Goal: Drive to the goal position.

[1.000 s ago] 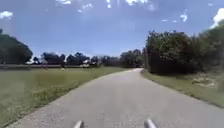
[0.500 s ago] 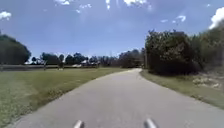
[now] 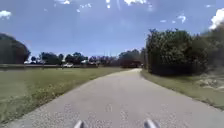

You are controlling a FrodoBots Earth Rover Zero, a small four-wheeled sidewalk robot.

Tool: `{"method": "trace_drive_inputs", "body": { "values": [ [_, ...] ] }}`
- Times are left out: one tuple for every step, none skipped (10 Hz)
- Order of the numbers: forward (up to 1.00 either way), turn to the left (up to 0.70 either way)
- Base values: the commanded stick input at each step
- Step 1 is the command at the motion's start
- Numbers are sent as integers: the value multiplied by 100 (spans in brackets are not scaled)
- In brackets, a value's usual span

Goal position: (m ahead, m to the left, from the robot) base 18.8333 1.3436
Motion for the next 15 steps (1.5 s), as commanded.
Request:
{"method": "trace_drive_inputs", "body": {
  "values": [
    [50,0],
    [50,0],
    [50,0],
    [50,0],
    [50,0],
    [50,0],
    [50,0],
    [50,0],
    [50,0],
    [50,0],
    [50,0],
    [50,0],
    [50,0],
    [50,0],
    [50,-2]
  ]
}}
